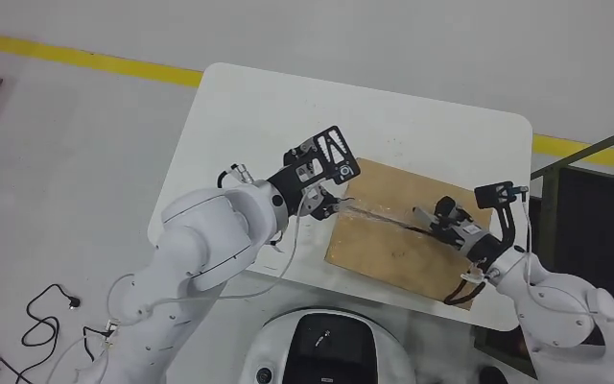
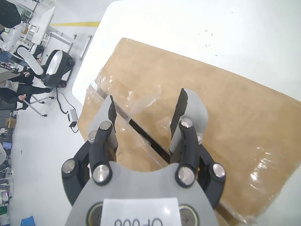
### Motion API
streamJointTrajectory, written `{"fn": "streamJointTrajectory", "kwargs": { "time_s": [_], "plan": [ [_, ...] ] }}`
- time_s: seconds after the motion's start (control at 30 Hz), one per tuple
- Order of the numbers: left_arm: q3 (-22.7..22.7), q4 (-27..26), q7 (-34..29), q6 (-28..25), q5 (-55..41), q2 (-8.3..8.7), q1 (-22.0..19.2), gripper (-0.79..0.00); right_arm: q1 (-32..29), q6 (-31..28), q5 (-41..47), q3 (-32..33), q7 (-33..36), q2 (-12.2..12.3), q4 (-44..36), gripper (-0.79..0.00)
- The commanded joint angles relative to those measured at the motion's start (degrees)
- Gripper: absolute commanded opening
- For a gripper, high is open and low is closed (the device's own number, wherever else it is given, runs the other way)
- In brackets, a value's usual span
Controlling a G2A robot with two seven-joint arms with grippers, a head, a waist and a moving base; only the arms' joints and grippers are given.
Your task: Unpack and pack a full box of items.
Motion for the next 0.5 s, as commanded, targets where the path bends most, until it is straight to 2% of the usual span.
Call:
{"fn": "streamJointTrajectory", "kwargs": {
  "time_s": [0.0,0.23,0.3,0.33,0.47],
  "plan": [
    [-0.1,0.0,0.0,-0.1,0.0,0.08,0.0,0.0,0.7,0.4,-0.8,-1.0,-0.1,0.0,0.6,-0.28],
    [-0.2,-0.1,0.0,0.0,-0.2,0.31,0.1,0.0,2.1,2.8,-3.3,-3.1,-0.6,-0.2,1.1,-0.332],
    [-0.3,-0.1,0.0,-0.1,-0.3,0.37,0.1,0.0,2.2,3.0,-3.7,-3.4,-0.6,-0.2,1.2,-0.379],
    [-0.3,-0.1,0.0,-0.1,-0.3,0.4,0.1,0.0,2.3,3.1,-3.8,-3.6,-0.7,-0.2,1.3,-0.422],
    [-0.3,0.0,0.1,-0.1,-0.4,0.53,0.1,0.0,2.6,3.3,-4.5,-4.3,-0.8,-0.3,1.6,-0.785]
  ]
}}
